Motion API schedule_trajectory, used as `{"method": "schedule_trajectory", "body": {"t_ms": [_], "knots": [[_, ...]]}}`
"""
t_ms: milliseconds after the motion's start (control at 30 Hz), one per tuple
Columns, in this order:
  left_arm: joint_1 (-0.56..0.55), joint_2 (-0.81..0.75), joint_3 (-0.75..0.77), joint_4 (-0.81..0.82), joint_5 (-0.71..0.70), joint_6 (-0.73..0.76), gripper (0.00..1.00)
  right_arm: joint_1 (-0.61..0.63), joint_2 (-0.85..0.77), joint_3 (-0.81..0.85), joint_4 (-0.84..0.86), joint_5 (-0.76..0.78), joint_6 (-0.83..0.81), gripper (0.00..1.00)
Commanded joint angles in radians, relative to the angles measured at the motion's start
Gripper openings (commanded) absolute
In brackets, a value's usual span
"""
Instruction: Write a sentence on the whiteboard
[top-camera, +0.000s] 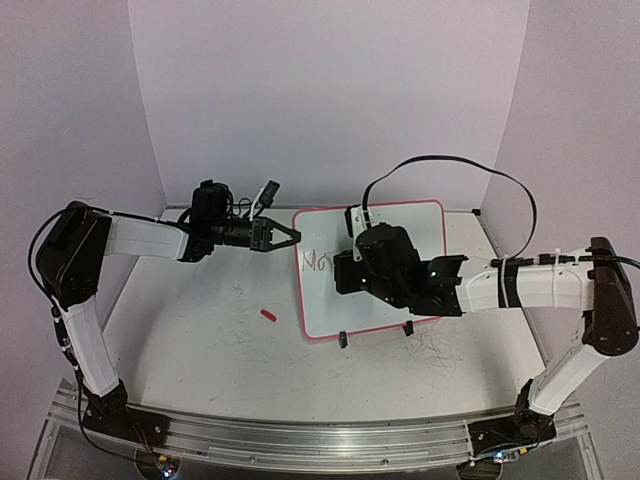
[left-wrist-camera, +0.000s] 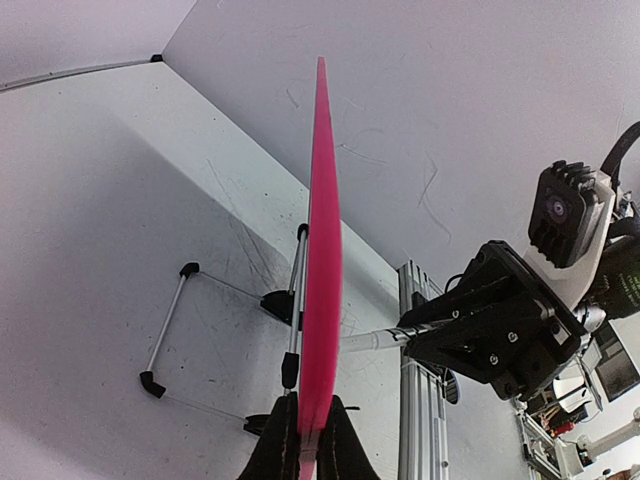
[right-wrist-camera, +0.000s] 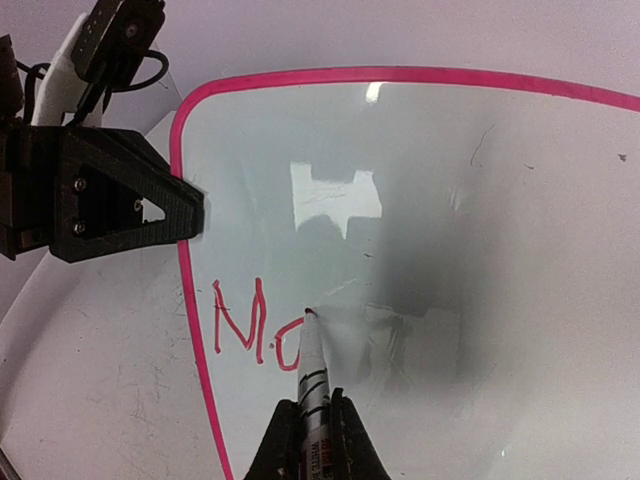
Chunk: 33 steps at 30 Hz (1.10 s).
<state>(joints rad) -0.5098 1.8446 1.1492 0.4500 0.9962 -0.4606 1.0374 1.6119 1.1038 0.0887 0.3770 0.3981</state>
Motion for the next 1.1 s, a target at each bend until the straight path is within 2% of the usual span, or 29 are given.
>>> {"method": "schedule_trajectory", "body": {"t_ms": [0,800,1067], "knots": [[-0.004,-0.061,-0.012,0.022,0.036,-0.016,0.0,-0.004,0.008,0.028,-0.005,0.041,0.023,0.0],[-0.004,-0.06,-0.012,0.022,0.036,-0.017,0.0,0.008,-0.033,-0.062,-0.059,0.001,0.123,0.0],[-0.004,-0.059,-0.013,0.021,0.036,-0.018,0.0,0.008,-0.021,-0.041,-0.051,0.005,0.116,0.0]]}}
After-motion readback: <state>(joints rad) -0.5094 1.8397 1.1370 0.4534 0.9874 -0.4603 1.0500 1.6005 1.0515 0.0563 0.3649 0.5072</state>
